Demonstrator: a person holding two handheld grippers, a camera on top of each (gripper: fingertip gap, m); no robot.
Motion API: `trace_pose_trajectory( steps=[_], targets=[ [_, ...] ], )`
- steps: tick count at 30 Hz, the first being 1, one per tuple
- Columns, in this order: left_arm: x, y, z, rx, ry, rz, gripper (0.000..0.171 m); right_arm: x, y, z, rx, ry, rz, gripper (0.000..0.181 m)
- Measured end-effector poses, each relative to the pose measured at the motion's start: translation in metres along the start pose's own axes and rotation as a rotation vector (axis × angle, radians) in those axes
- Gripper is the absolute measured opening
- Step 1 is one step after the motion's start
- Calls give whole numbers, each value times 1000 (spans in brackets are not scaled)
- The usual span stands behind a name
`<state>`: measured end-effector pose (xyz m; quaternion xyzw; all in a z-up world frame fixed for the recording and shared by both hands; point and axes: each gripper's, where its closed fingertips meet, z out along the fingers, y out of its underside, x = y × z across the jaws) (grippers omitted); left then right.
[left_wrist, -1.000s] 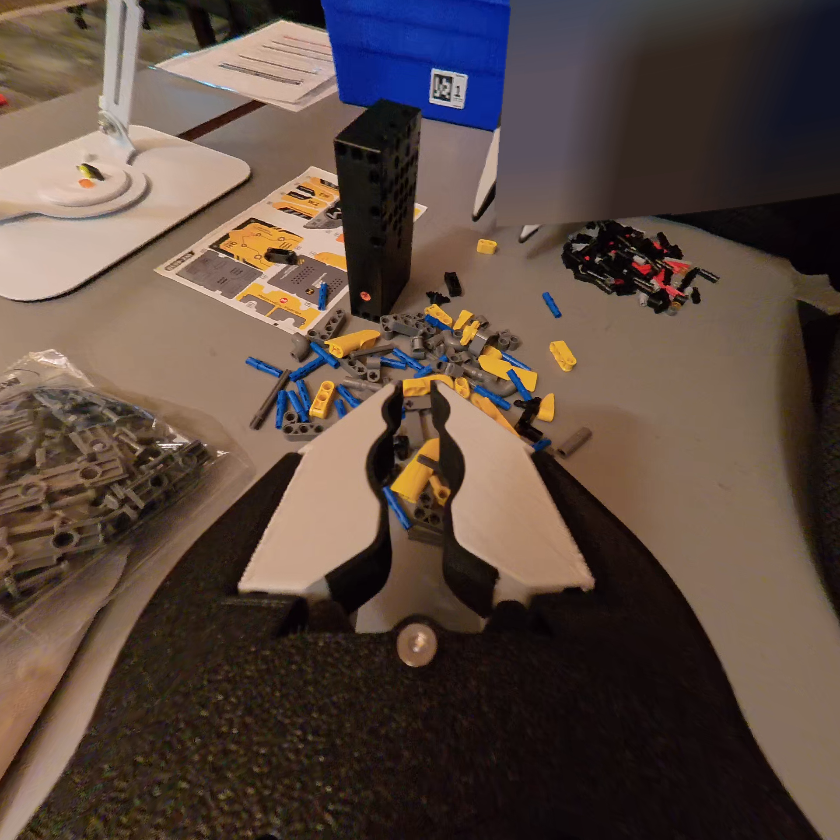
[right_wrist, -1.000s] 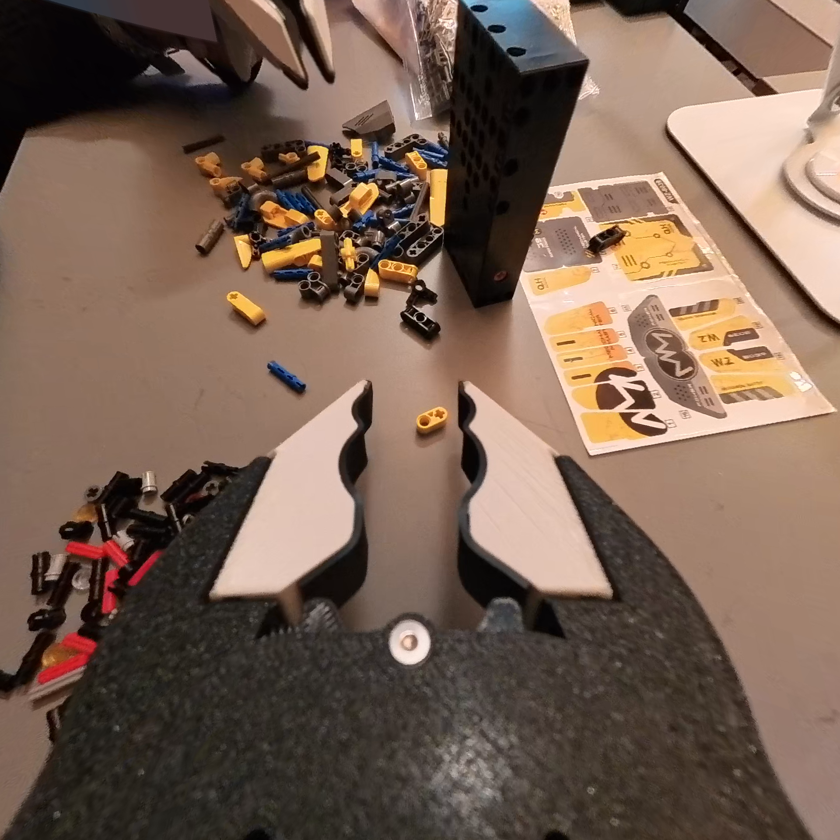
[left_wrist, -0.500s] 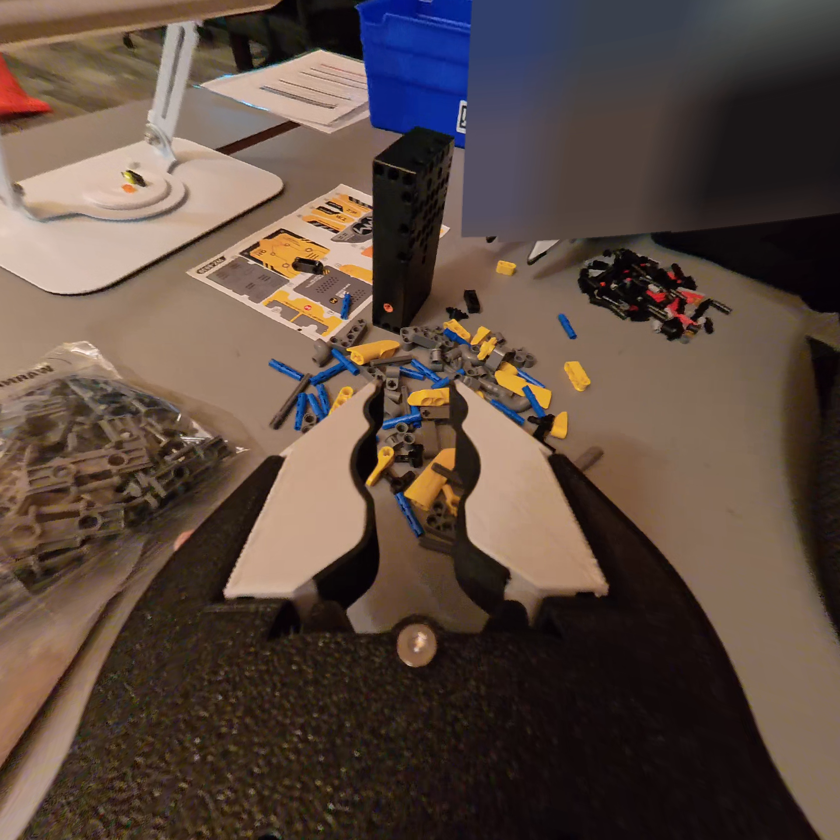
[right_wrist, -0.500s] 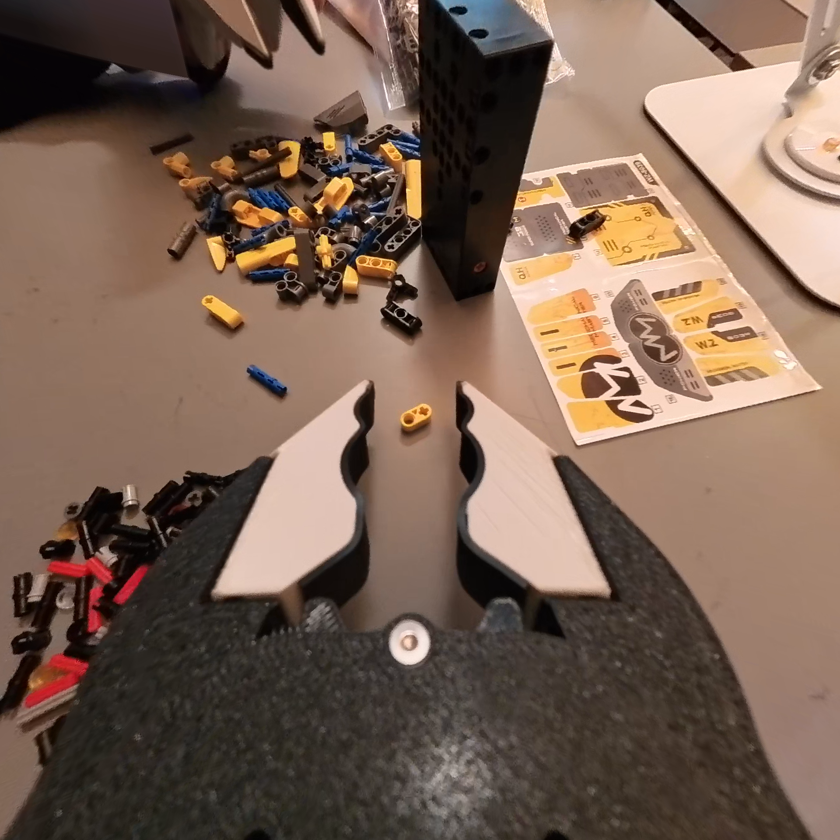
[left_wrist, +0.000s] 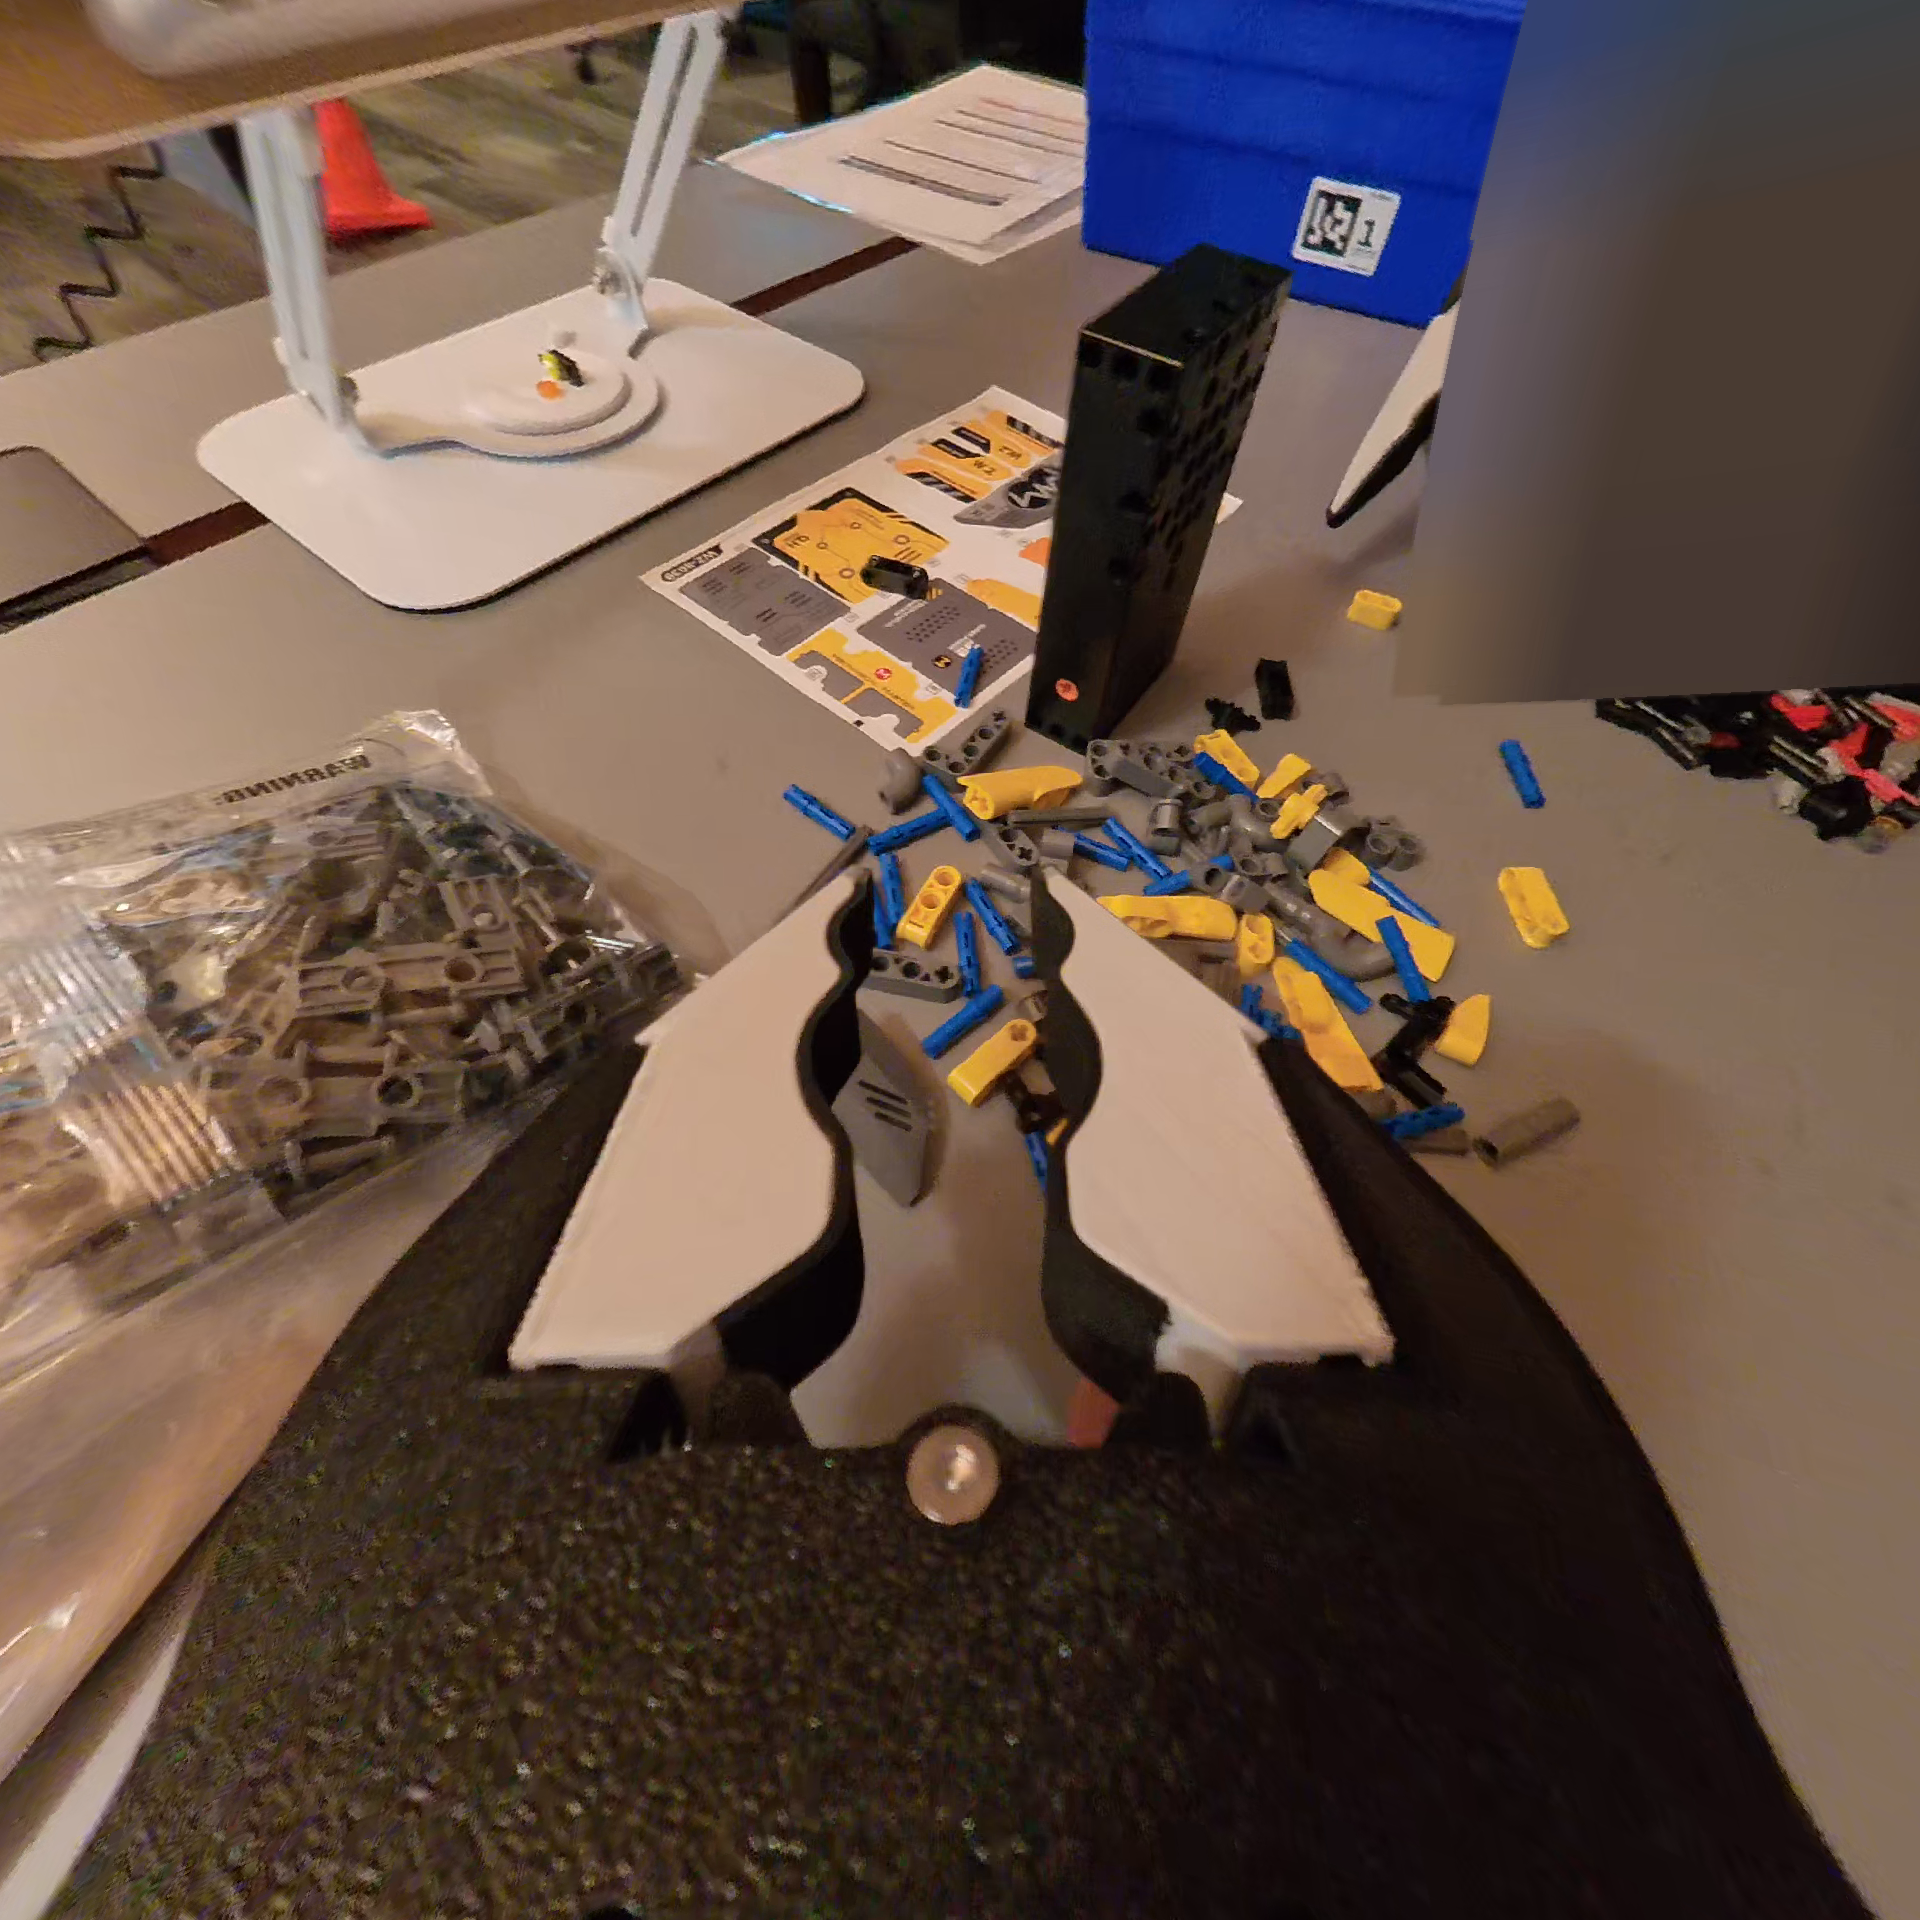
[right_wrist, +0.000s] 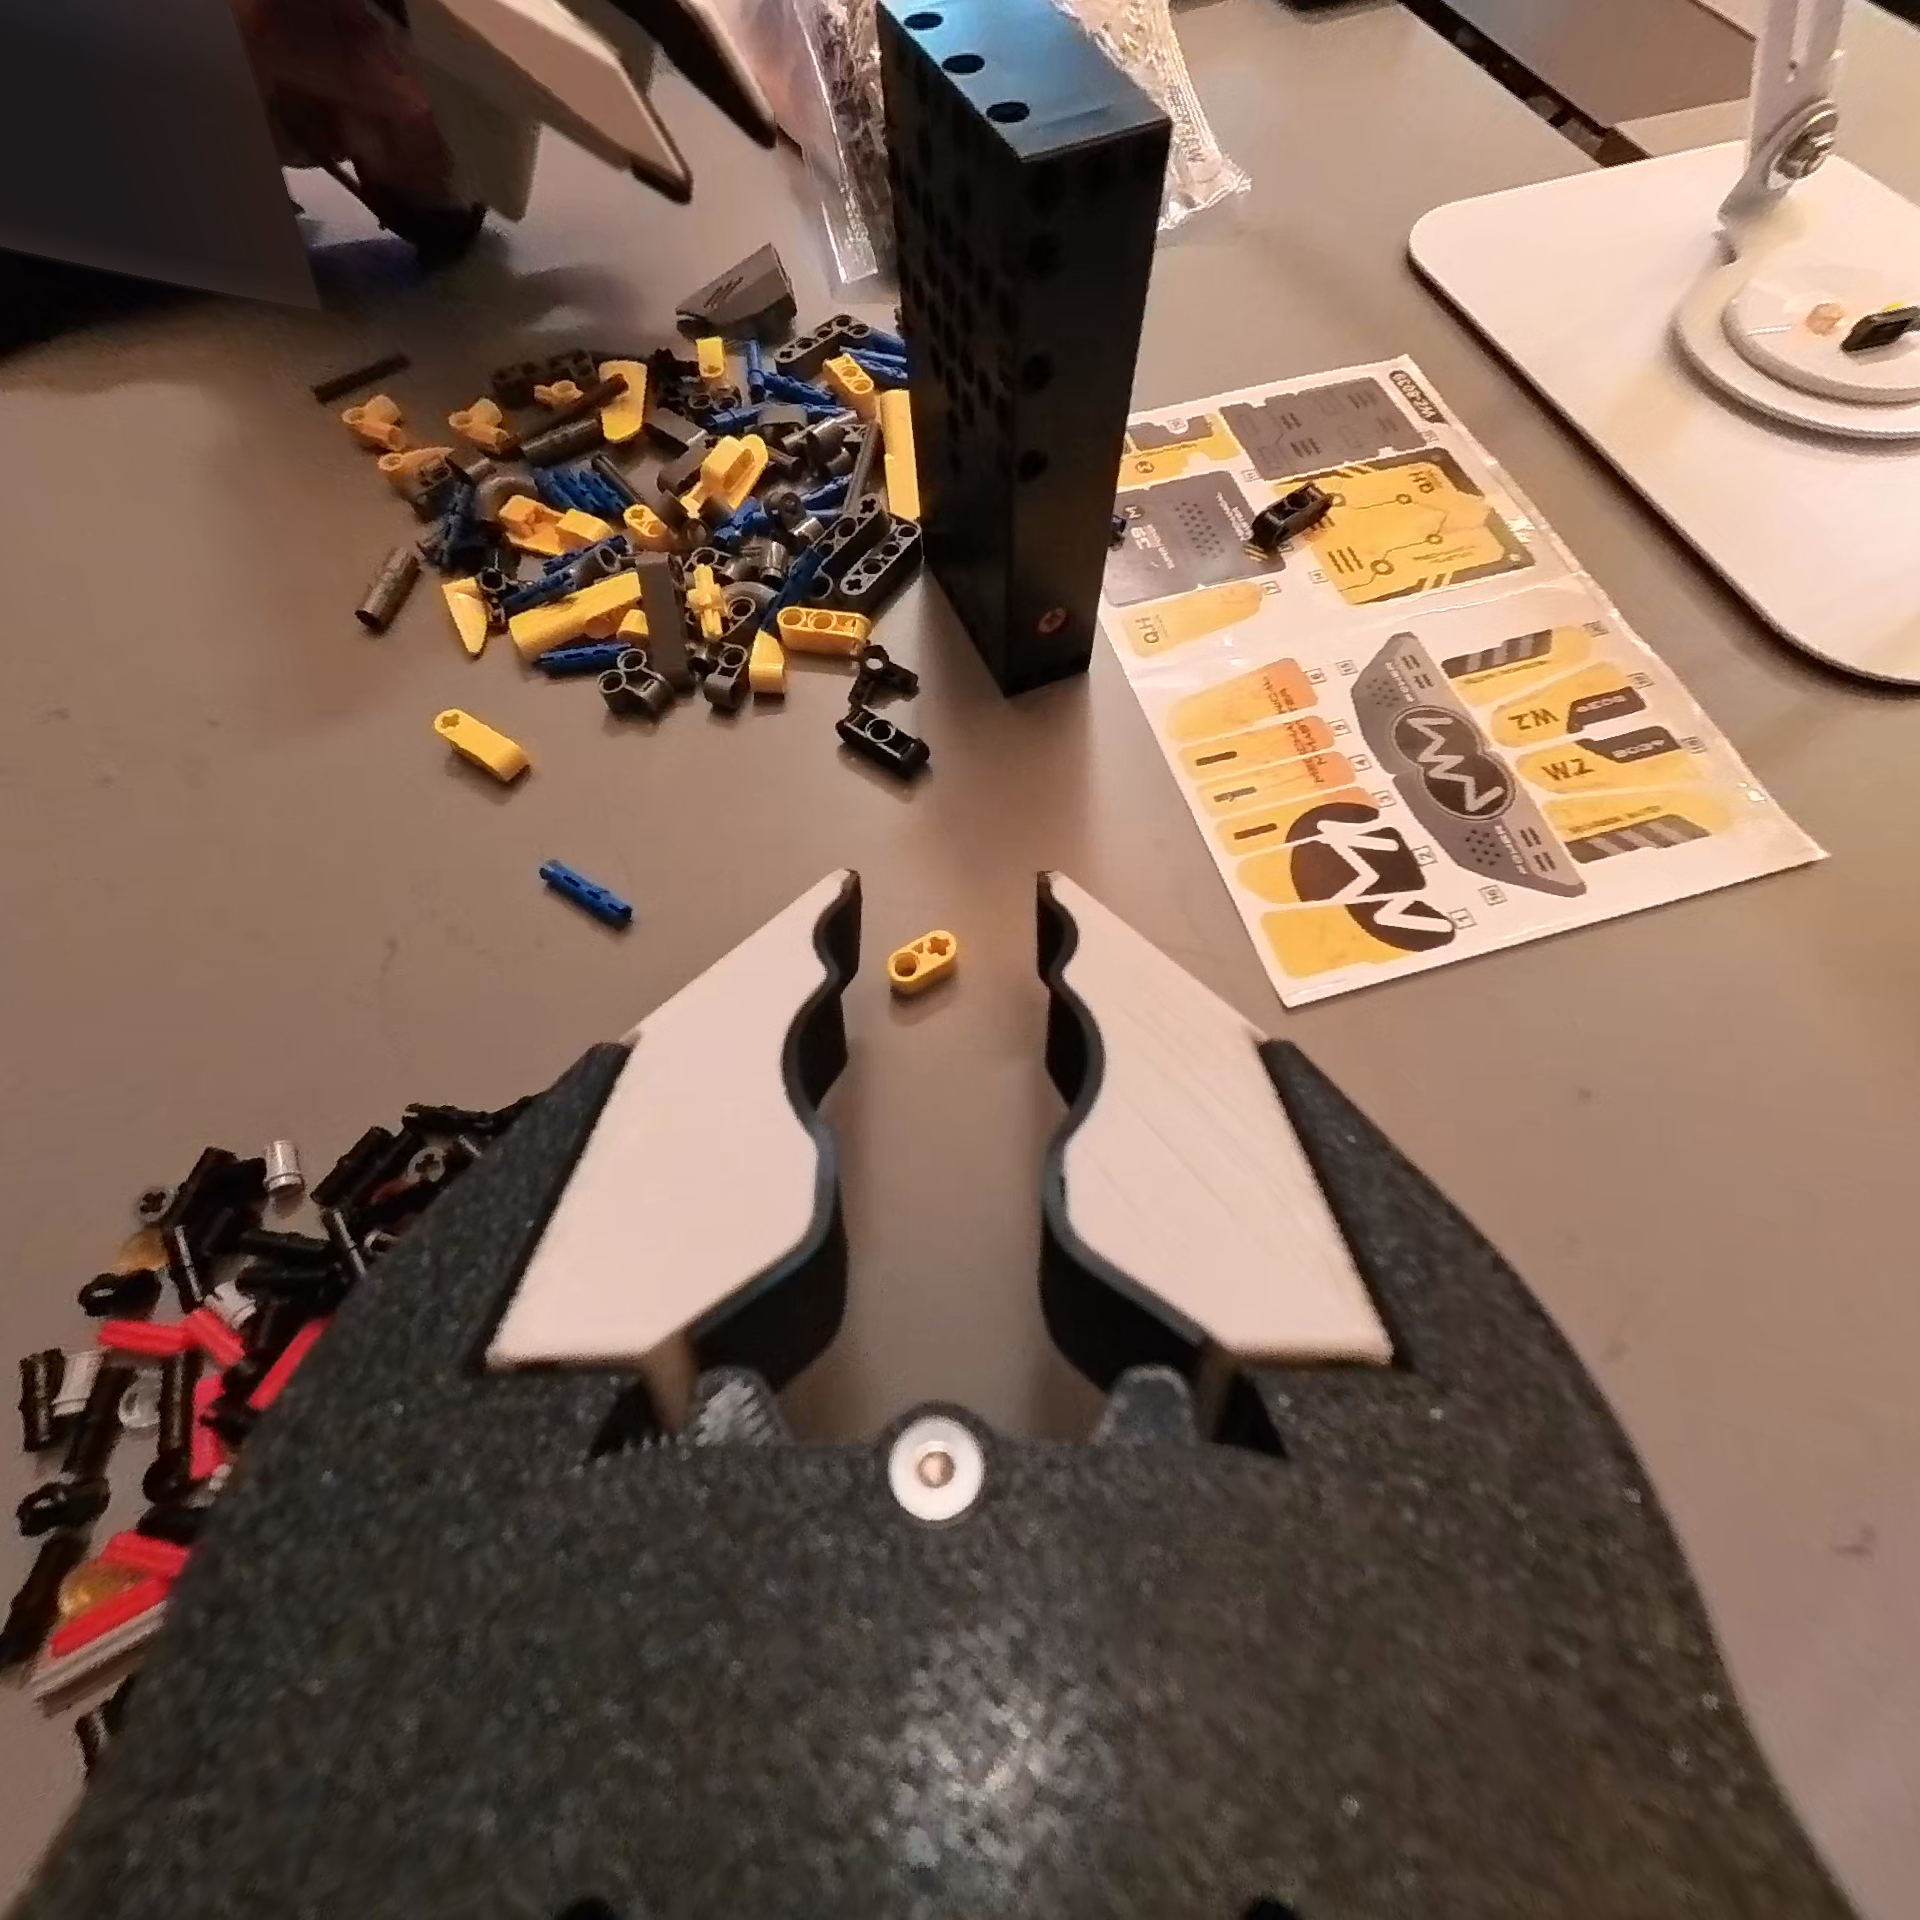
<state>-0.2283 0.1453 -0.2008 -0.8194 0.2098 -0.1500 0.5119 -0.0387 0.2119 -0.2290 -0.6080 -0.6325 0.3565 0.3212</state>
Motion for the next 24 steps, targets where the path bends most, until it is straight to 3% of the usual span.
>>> trace_pose_trajectory(
  steps=[6, 7, 10, 12, 16, 20, 24],
  targets=[
    [1, -10, -5, 68, 28, -10, 34, 0, 1, 1, -12, 7, -10, 33],
    [5, -13, -6, 87, 58, -3, 40, 0, 1, 1, -12, 7, -9, 33],
    [22, -17, -13, 121, 172, 25, 85, 0, 2, 1, -13, 3, -4, 33],
    [23, -18, -16, 133, 197, 31, 87, 0, 1, 1, -12, 2, -1, 33],
    [4, -23, -19, 167, 61, 77, 86, 0, 2, 2, -14, 3, -3, 33],
    [-25, -20, -18, 160, -114, 30, 86, 1, 2, 2, -22, 11, -2, 32],
    [-43, -17, -18, 141, -202, -28, 86, 3, 3, 3, -28, 18, 6, 29]
  ],
)
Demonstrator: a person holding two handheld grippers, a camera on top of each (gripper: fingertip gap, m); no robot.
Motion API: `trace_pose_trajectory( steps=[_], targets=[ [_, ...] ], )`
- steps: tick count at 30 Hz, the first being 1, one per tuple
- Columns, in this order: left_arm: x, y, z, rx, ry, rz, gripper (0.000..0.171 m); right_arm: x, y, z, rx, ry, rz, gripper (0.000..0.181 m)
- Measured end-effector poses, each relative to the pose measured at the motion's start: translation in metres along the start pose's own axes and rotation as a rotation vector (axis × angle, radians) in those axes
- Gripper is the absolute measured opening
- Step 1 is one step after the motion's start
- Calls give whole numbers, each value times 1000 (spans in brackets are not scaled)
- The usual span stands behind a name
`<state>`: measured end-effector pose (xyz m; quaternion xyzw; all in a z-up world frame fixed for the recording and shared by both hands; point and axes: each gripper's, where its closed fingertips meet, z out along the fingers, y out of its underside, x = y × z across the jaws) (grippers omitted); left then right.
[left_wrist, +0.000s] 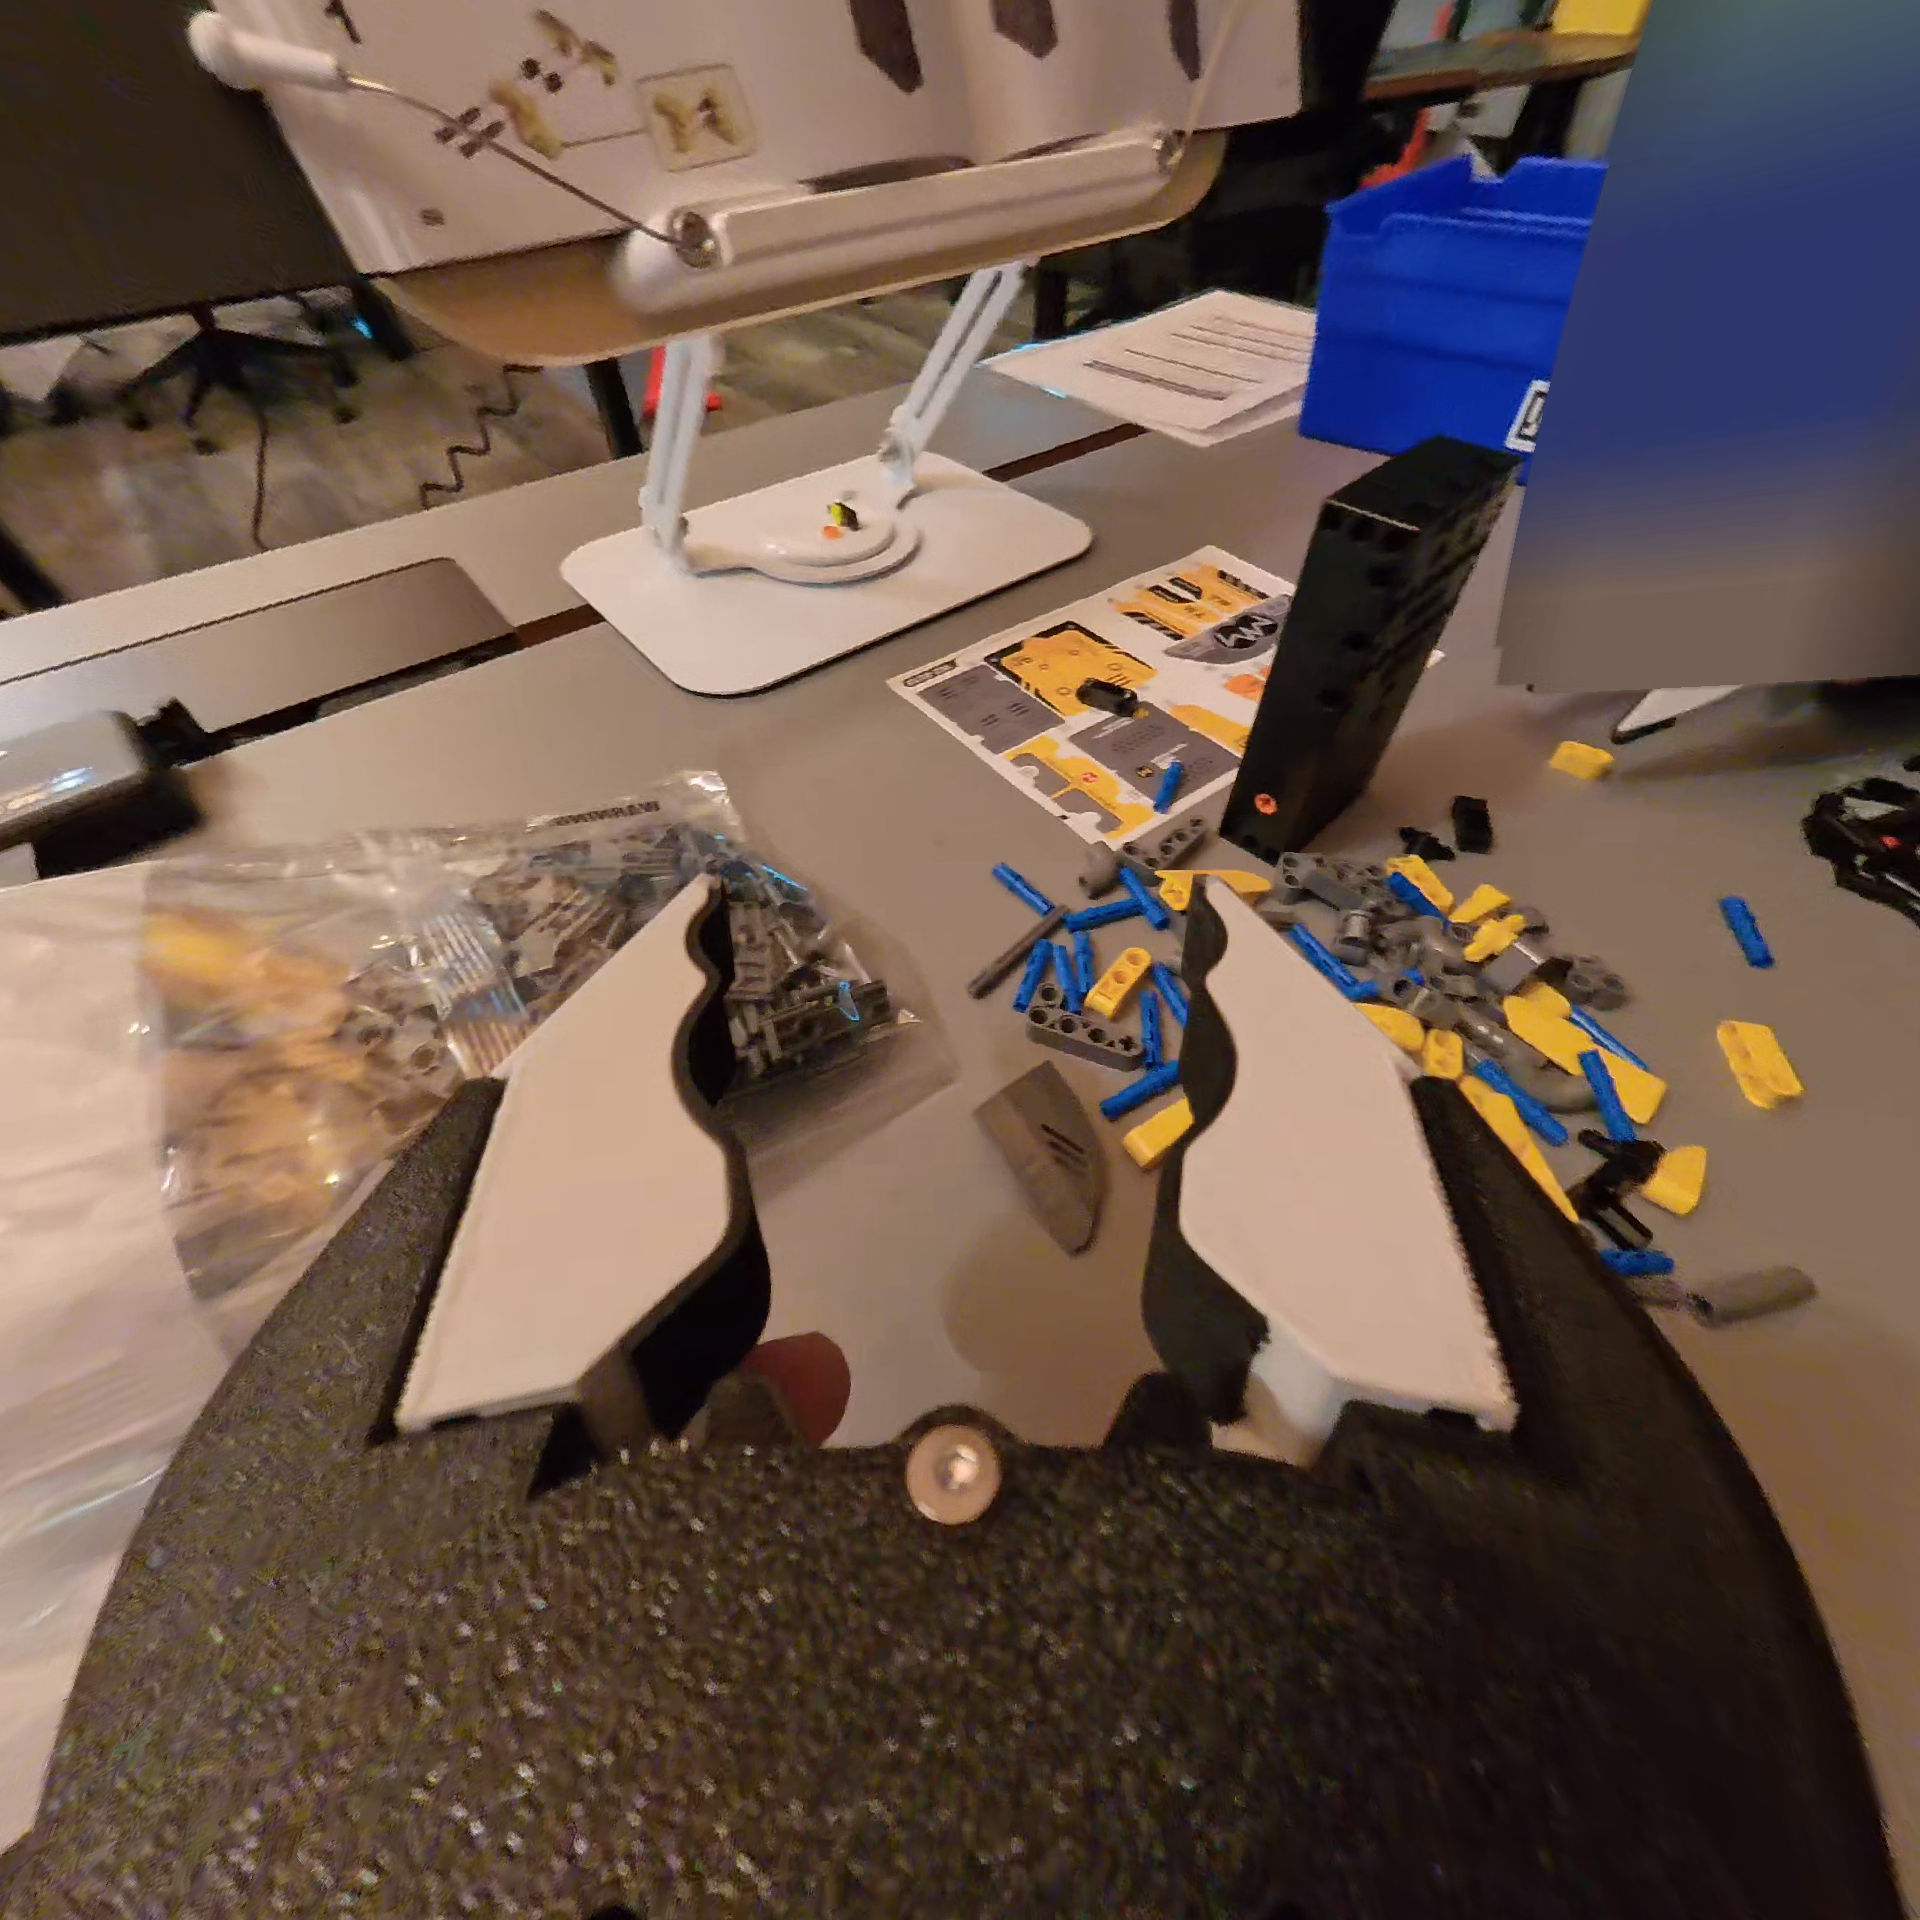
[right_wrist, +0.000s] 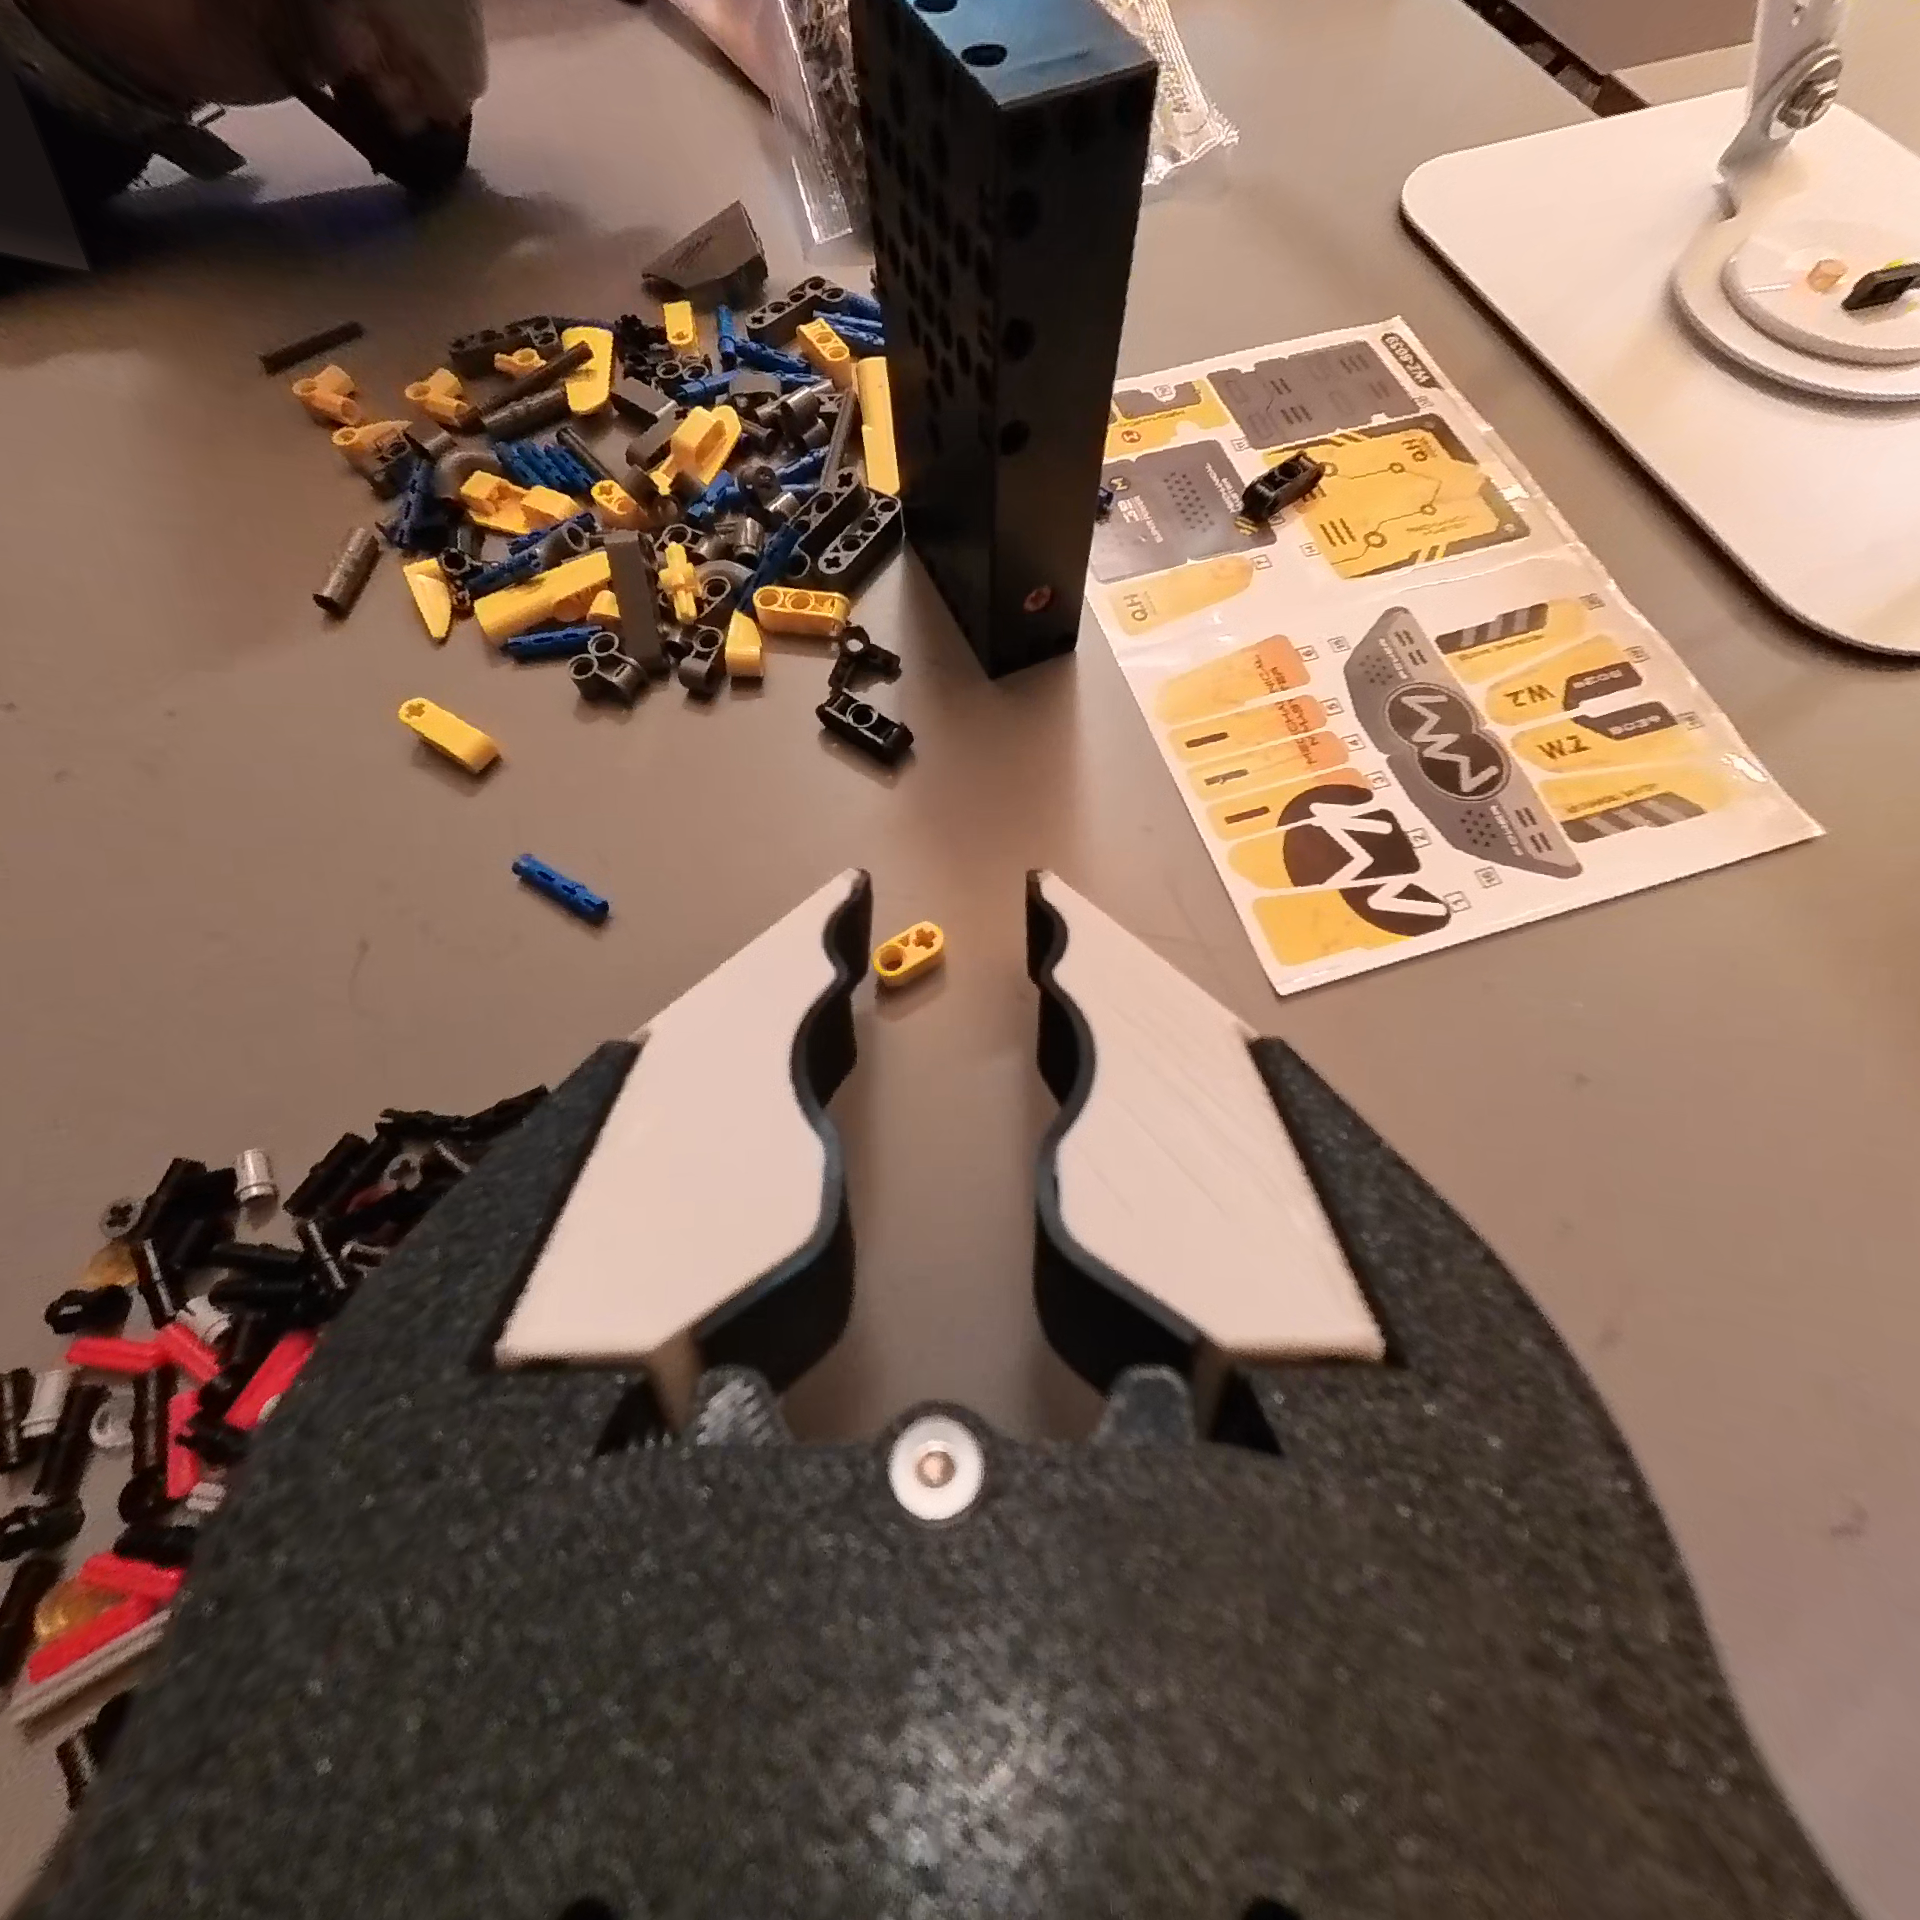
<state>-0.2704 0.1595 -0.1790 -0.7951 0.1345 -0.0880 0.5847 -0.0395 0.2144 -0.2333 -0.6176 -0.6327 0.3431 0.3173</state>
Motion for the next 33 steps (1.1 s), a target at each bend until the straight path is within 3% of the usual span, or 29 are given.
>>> trace_pose_trajectory(
  steps=[4, 13, 33],
  targets=[
    [-9, 5, 2, -32, -60, -14, 83, 1, 0, 0, 0, 3, 4, 29],
    [5, 18, 4, -112, 29, 19, 84, 4, 3, 2, -22, 37, -6, 29],
    [16, 27, 5, -170, 61, 89, 80, 8, 3, 2, -20, 54, 7, 29]
  ],
)
